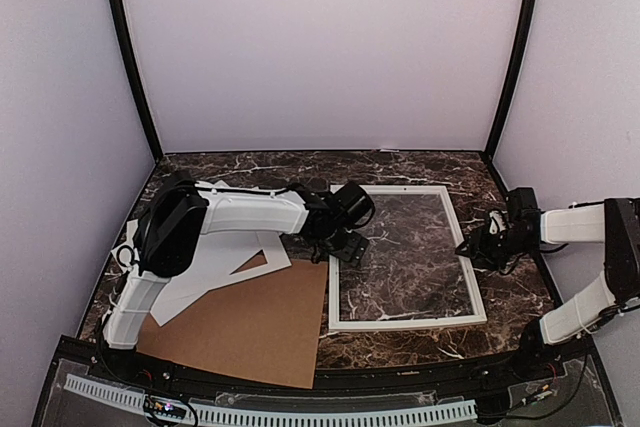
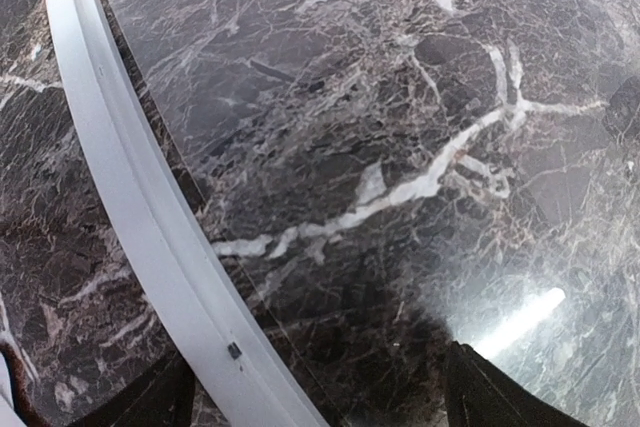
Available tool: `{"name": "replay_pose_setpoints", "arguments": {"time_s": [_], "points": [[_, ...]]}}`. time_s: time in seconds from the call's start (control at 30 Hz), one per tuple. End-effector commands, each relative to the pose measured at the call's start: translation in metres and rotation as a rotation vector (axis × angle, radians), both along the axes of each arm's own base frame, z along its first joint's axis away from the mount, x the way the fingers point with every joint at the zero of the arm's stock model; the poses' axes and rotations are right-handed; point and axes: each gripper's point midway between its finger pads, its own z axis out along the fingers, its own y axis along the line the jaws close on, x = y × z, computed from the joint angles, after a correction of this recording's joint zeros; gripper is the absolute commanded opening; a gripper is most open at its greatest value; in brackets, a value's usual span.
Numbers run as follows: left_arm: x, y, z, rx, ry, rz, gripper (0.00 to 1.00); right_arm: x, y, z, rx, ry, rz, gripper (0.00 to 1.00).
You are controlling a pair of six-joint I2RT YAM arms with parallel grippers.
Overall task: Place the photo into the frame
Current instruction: Pick up the glass panel from the frame body.
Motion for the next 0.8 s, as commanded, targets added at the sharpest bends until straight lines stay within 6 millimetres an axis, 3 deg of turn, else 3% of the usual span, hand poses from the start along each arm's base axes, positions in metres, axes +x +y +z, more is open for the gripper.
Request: {"name": "replay_pose_setpoints", "arguments": {"time_s": [0.0,0.13,0.33,0.47,0.77], "points": [[-0.005,-0.003,0.049,0.019,-0.109,-0.011,0.89,0.005,-0.003,0.005,-0.012,-0.022,-0.008,0.54],[-0.010,-0.007,0.060,0.004,-0.130,-0.003,0.89,0.007,-0.003,0.006,-0.010,-0.025,-0.006,0.55],[-0.035,-0.041,0.060,-0.182,0.008,-0.073,0.89,0.007,-0.005,0.006,-0.017,-0.026,-0.008,0.57],[-0.042,-0.053,0.058,-0.262,0.064,-0.072,0.89,0.006,-0.005,0.005,-0.016,-0.024,-0.010,0.58],[-0.040,-0.045,0.037,-0.223,0.082,-0.006,0.89,0.008,-0.006,0.010,-0.018,-0.036,-0.011,0.59]]}}
